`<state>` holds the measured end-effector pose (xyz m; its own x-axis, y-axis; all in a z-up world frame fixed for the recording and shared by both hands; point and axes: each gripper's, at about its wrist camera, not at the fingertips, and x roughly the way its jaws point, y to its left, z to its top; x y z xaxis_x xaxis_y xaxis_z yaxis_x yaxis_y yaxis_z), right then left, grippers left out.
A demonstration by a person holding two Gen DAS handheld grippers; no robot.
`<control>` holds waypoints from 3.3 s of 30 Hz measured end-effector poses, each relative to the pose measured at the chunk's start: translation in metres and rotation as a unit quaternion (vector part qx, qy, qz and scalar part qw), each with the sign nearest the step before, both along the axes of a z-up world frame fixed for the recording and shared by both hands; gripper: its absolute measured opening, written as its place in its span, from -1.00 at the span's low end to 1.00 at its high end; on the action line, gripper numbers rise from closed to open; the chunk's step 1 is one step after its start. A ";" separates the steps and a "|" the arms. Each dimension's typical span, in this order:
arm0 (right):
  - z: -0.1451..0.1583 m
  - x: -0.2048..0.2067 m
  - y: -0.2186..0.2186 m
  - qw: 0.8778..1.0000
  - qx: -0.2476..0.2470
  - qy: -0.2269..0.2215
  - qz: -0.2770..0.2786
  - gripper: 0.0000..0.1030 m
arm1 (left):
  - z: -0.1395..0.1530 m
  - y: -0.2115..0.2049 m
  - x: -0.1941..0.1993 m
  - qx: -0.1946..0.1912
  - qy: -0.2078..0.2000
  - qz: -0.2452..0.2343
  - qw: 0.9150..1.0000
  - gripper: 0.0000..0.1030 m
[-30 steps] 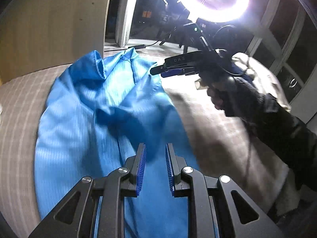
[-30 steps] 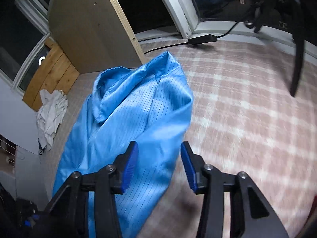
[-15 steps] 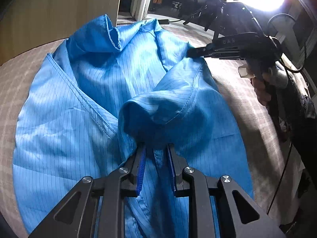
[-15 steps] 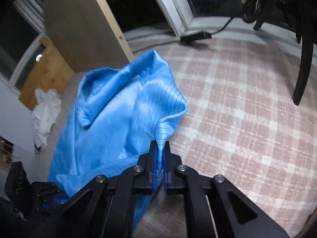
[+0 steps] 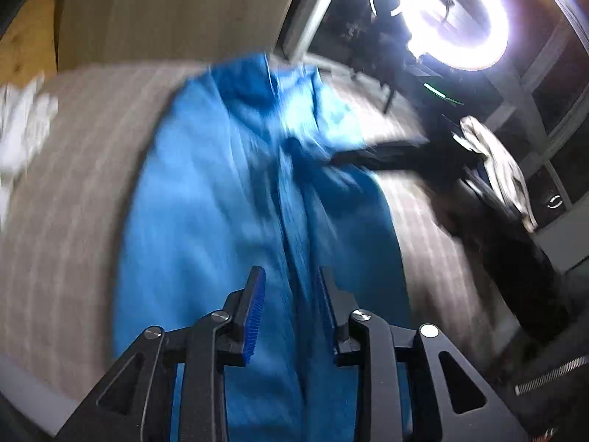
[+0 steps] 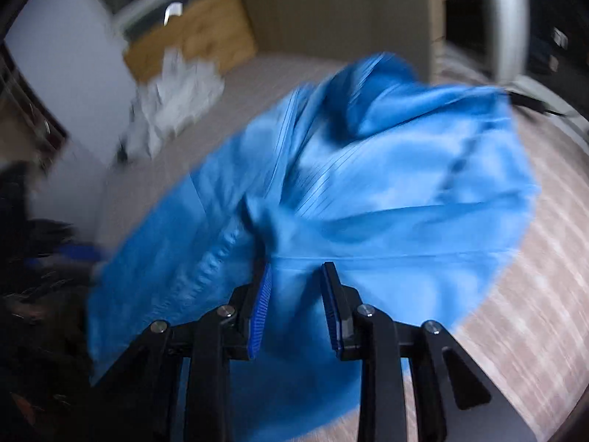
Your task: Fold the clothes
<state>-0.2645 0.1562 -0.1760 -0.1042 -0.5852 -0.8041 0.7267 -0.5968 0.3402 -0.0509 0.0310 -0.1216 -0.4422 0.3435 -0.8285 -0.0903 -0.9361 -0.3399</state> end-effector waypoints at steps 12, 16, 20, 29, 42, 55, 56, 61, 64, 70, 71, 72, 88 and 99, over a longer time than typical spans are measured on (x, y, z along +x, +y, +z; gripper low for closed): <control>0.029 -0.007 0.026 0.999 -0.012 0.015 -0.040 -0.46 | -0.048 0.054 0.034 -0.034 -0.028 -0.031 0.999 -0.90; 0.017 0.004 0.018 0.999 0.025 0.027 -0.020 -0.46 | -0.024 0.043 0.055 -0.024 0.017 0.003 1.000 -0.98; 0.003 0.010 0.004 0.997 0.072 0.041 -0.002 -0.46 | -0.041 0.031 0.066 -0.003 -0.006 0.032 0.999 -0.97; -0.007 0.051 -0.060 0.988 0.103 0.075 0.086 -0.47 | -0.056 0.032 0.063 -0.027 -0.033 0.036 0.998 -0.86; 0.053 0.171 0.019 1.000 -0.030 0.005 0.009 -0.47 | -0.014 -0.059 0.182 -0.051 -0.058 0.095 0.993 -0.53; -0.012 0.356 -0.044 0.996 0.004 -0.019 -0.082 -0.43 | -0.028 -0.088 0.158 -0.022 -0.025 -0.084 0.996 -0.53; -0.005 0.365 -0.040 0.994 -0.007 -0.013 -0.107 -0.43 | -0.027 -0.087 0.153 -0.012 -0.014 -0.099 0.995 -0.53; 0.001 0.393 -0.028 0.979 -0.029 -0.010 -0.201 -0.41 | -0.042 -0.058 0.146 -0.006 0.001 -0.198 0.980 -0.53; -0.012 0.405 -0.033 0.977 -0.008 -0.021 -0.212 -0.41 | -0.052 -0.049 0.154 -0.014 0.010 -0.238 0.971 -0.50; -0.027 0.452 -0.010 0.965 0.053 -0.041 -0.253 -0.36 | -0.049 -0.069 0.176 -0.021 -0.012 -0.247 0.969 -0.42; -0.026 0.459 0.004 0.958 0.049 -0.038 -0.279 -0.30 | -0.050 -0.078 0.182 -0.023 -0.020 -0.241 0.970 -0.42; -0.025 0.464 0.020 0.950 0.040 -0.036 -0.306 -0.08 | -0.053 -0.088 0.187 -0.019 -0.030 -0.231 0.972 -0.41; -0.051 0.420 0.061 0.947 -0.019 -0.070 -0.312 0.15 | -0.071 -0.127 0.153 0.020 -0.085 -0.192 0.978 -0.13; -0.074 0.402 0.032 0.965 -0.009 -0.095 -0.246 0.15 | -0.090 -0.119 0.146 0.028 -0.111 -0.226 0.967 -0.11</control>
<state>0.1375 0.1882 -0.2503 -0.2243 -0.5171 -0.8260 0.2807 -0.8459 0.4534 0.0954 -0.0878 -0.2113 -0.0499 0.5066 -0.8608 -0.4044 -0.7983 -0.4463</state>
